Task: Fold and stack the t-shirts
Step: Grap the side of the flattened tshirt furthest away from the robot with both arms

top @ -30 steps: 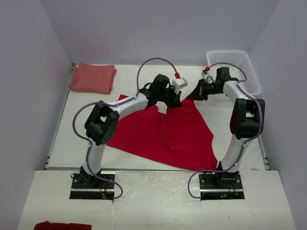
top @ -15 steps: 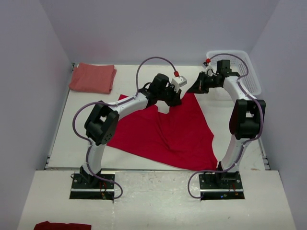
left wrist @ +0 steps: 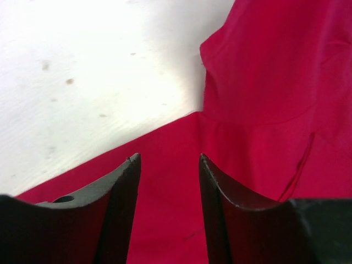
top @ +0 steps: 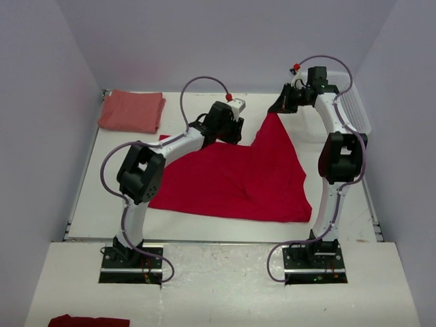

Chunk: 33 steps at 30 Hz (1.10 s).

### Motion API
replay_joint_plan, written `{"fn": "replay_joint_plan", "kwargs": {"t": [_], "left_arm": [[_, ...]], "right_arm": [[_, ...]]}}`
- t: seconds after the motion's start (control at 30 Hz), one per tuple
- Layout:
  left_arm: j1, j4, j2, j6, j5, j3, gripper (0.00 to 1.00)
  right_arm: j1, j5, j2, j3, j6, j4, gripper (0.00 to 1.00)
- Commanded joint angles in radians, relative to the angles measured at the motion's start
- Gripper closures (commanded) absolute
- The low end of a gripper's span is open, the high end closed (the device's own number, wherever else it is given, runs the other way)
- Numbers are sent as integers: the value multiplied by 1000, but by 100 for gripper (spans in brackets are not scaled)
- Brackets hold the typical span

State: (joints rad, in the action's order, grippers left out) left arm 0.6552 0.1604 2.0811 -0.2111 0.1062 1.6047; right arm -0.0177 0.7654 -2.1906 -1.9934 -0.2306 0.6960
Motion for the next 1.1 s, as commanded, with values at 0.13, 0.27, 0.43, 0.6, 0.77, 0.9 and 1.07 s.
{"fn": "replay_joint_plan", "kwargs": {"t": [0.13,0.27,0.43,0.6,0.77,0.9,1.07], "left_arm": [[-107,82,-67,-82,-192,57,50],[-164,129,-70,-89,-276,61,48],[-233,160,-81,-131,-344,20,45],[-302,180,-50,-120,-381,12,44],[-333,234,16,-94,-526,46,44],[-342,260,39,-94,-609,47,44],[-365,294,46,-114,-668,35,44]], "right_arm": [[5,-60,-75,-224,14,100,100],[7,-86,-97,-249,19,120,100],[9,-112,-86,-205,13,105,100],[10,-147,-66,-188,25,114,100],[9,-138,-52,-163,25,109,100],[10,-127,-44,-159,27,106,100],[10,-118,-57,-174,27,112,100]]}}
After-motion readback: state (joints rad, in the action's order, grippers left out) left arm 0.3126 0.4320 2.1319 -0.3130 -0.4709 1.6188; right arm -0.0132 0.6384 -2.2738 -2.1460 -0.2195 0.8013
